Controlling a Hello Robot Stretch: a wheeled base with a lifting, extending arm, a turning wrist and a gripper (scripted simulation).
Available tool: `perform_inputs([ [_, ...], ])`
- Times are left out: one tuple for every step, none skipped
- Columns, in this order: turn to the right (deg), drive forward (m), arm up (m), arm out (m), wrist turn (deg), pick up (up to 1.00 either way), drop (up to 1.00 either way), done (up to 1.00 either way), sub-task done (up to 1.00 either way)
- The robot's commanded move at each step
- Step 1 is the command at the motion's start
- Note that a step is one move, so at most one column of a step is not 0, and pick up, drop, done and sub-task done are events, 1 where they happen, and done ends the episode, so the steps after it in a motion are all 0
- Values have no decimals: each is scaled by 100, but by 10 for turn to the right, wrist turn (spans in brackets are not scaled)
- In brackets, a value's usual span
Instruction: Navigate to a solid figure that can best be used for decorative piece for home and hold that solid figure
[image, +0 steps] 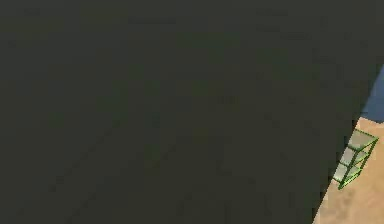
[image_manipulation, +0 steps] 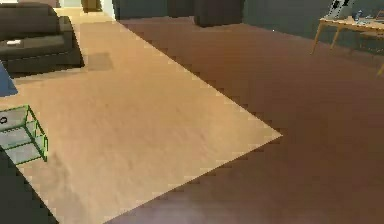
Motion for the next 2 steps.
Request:
perform_inputs([
  [450,0,0,0,0,0,0,0,0],
  [450,0,0,0,0,0,0,0,0],
])
